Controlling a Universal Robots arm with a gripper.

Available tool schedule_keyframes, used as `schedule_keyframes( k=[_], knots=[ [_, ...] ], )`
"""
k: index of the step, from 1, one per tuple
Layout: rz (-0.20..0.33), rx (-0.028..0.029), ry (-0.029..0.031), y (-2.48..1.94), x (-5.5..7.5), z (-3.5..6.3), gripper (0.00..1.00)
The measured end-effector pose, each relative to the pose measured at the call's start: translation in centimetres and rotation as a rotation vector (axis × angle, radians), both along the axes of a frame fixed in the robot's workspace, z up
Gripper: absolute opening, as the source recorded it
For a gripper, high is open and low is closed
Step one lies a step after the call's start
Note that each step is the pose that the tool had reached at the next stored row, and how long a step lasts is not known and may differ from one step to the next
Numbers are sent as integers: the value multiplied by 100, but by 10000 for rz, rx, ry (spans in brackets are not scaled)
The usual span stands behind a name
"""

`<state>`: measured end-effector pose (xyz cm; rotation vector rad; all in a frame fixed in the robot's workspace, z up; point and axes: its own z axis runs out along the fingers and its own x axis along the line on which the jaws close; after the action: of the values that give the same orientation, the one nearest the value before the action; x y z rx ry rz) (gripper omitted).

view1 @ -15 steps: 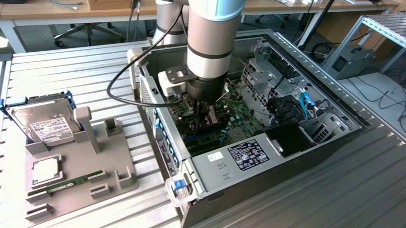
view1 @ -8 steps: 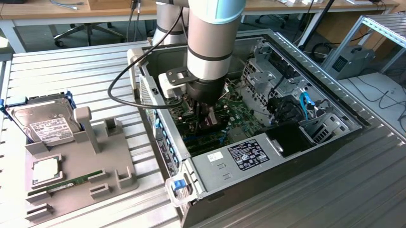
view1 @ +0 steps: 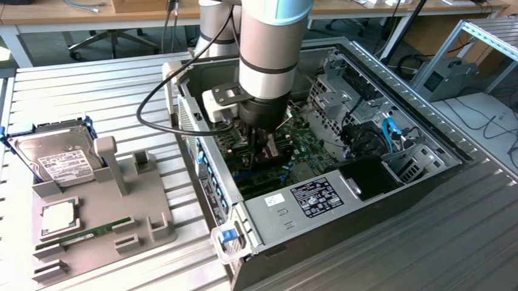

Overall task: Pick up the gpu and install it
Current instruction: 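Insert the gpu into the slot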

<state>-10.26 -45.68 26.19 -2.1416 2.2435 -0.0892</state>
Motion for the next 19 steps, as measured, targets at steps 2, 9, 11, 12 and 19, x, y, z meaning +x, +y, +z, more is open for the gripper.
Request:
schedule_keyframes(
  k=[2, 9, 11, 12, 19],
  knots=[
    [-1, 9, 6, 0, -1, -14, 27],
    [-1, 35, 9, 0, -11, -53, 27],
    [0, 37, 8, 0, -35, -54, 27],
    [0, 35, 9, 0, -57, -53, 27],
    [36, 82, 8, 54, -62, -19, 27]
  ],
)
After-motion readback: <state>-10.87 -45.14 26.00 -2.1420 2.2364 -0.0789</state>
